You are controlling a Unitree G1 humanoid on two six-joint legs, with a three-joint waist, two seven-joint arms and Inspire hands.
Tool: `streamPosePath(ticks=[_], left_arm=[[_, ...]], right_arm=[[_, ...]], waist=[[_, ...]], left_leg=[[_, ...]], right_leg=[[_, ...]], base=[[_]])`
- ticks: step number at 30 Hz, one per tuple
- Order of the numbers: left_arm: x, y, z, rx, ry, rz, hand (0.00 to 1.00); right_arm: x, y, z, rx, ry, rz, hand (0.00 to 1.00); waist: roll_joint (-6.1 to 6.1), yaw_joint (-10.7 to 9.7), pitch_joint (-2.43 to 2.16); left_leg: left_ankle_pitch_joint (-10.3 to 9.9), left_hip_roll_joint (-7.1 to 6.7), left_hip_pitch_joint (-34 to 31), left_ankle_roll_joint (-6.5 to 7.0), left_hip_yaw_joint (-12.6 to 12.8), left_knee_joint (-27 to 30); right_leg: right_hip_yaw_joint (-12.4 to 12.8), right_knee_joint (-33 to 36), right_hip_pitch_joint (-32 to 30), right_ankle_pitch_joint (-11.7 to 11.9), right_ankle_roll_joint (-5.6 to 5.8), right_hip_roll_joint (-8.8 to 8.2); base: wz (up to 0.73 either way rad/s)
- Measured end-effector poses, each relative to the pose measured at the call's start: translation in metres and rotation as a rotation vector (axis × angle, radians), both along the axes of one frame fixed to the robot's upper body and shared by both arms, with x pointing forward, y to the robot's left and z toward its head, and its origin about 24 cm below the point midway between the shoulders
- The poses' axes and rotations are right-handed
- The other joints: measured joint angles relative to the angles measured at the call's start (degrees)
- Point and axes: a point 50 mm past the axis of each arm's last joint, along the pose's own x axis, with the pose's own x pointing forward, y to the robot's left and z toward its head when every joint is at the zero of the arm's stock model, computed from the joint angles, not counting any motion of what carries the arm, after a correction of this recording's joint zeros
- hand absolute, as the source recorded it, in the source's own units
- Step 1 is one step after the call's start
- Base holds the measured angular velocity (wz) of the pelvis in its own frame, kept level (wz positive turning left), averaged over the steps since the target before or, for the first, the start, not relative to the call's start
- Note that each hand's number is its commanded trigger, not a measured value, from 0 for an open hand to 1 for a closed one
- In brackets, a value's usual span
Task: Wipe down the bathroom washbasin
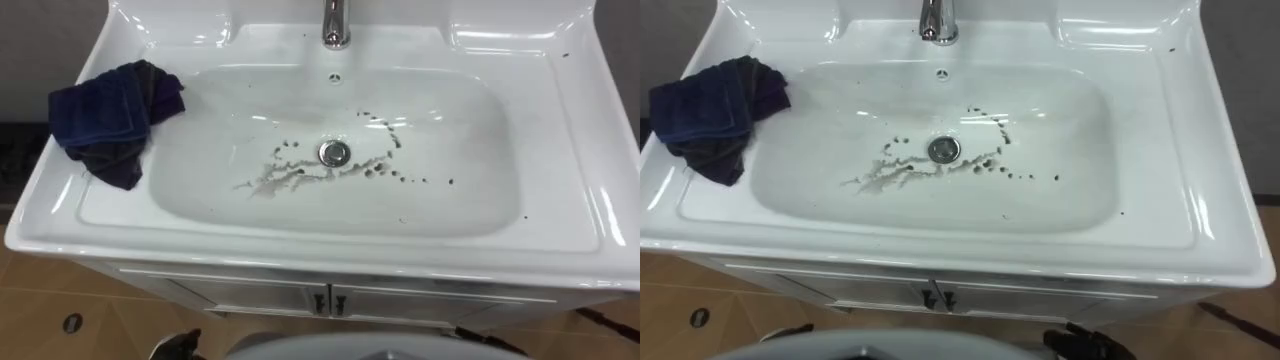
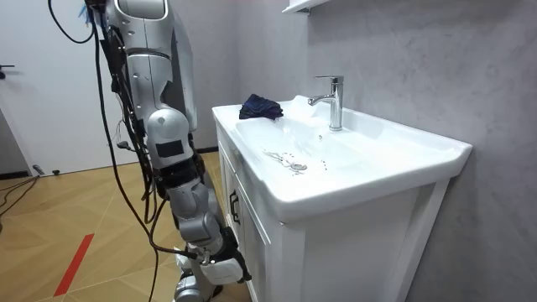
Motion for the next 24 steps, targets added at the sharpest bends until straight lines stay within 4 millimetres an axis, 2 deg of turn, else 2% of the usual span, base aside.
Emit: streamPosePath(ticks=[5,10,15,20,24], left_arm=[[0.000,-0.001,0.000,-0.016,-0.008,0.037,0.00],[0.001,-0.001,0.000,-0.029,-0.030,0.091,0.00],[-0.005,0.000,0.000,-0.014,-0.063,0.170,0.00],[-0.017,0.003,0.000,0.010,-0.078,0.285,0.00],[-0.024,0.011,0.002,0.017,-0.108,0.444,0.00]], right_arm=[[-0.002,0.001,0.000,0.016,-0.009,-0.024,0.00],[0.000,0.002,0.000,0.030,-0.024,-0.013,0.00],[0.003,0.003,0.000,0.032,-0.031,0.008,0.00],[0.004,0.004,0.000,0.030,-0.022,0.033,0.00],[0.004,0.006,-0.001,0.026,-0.011,0.074,0.00]], waist=[[0.35,0.0,-0.15],[0.92,0.1,-0.10],[0.79,0.3,-0.10],[-0.27,0.8,-0.04],[-1.67,2.7,0.40]], left_leg=[[-0.1,0.01,-0.5,0.07,-0.4,0.7],[-0.1,-0.03,-0.7,0.13,-0.8,1.2],[-0.1,-0.05,-0.6,0.15,-0.7,1.1],[-0.1,-0.38,-0.5,0.18,-1.1,1.2],[-0.1,-0.71,-0.6,0.20,-1.8,1.4]], right_leg=[[-0.7,0.0,-0.1,0.0,-0.01,-0.01],[-1.0,0.1,0.1,0.1,-0.01,0.01],[-0.8,0.2,0.1,0.1,-0.01,0.01],[-1.1,-0.3,0.6,-0.1,0.15,-0.15],[-2.1,-1.0,1.4,-0.1,0.24,-0.22]], base=[[0.05],[0.03],[-0.01],[0.04],[0.14]])
